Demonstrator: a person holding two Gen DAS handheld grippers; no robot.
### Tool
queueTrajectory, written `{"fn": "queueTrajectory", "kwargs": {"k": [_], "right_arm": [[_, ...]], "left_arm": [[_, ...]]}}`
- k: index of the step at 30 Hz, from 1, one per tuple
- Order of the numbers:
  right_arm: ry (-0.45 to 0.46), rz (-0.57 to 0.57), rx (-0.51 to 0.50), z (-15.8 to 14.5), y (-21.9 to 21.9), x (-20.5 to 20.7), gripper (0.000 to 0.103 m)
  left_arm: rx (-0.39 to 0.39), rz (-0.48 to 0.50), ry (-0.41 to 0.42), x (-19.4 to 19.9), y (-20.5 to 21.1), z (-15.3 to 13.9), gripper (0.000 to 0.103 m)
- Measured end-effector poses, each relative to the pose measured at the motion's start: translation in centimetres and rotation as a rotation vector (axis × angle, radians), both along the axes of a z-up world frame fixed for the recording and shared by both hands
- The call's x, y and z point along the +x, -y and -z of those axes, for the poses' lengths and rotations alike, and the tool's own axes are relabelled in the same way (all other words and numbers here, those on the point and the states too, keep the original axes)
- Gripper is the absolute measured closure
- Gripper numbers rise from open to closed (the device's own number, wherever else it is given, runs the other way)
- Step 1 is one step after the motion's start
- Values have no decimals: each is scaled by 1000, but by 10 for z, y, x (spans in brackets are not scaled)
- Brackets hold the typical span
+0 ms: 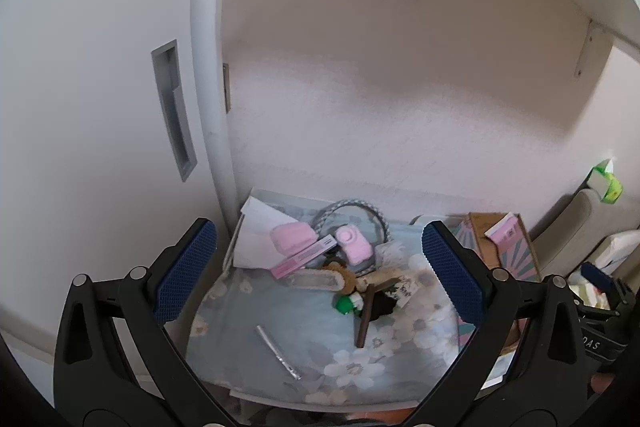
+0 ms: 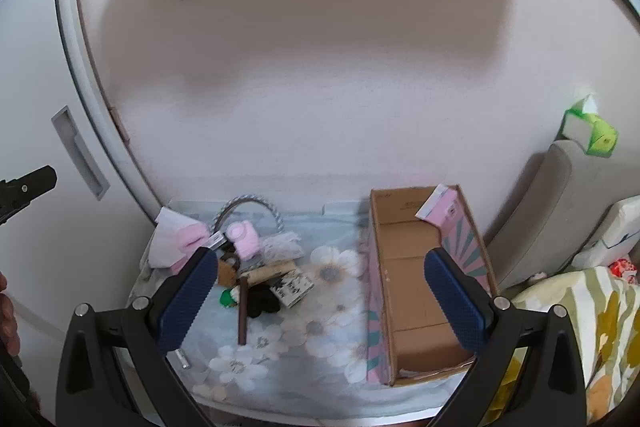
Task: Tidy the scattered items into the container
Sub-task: 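Move both tools toward the cluttered table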
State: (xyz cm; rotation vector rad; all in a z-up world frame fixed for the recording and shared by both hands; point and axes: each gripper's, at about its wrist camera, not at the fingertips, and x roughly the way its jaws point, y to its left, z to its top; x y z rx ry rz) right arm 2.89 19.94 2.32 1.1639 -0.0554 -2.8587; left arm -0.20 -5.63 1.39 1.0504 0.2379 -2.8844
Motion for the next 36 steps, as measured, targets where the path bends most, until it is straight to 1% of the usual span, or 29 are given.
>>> {"fn": "queueTrajectory", "kwargs": {"k": [2,5,15,22,27,36], "right_arm": [[8,9,32,2,2,-1,1],[2,7,58,3,6,1,1],[-18,29,64,-1,5,5,1],[-27,14,61,-1,7,7,1],[-32,0,62,-2,9,7,1],[-46,2,62,-4,9,9,1]], "left_arm": [[-6,0,3,1,-3,1,0],[16,13,0,1,-5,1,1],[29,31,11,3,-5,4,1],[27,36,12,6,-4,6,1],[42,36,12,8,-4,6,1],[40,47,16,7,-6,6,1]]}}
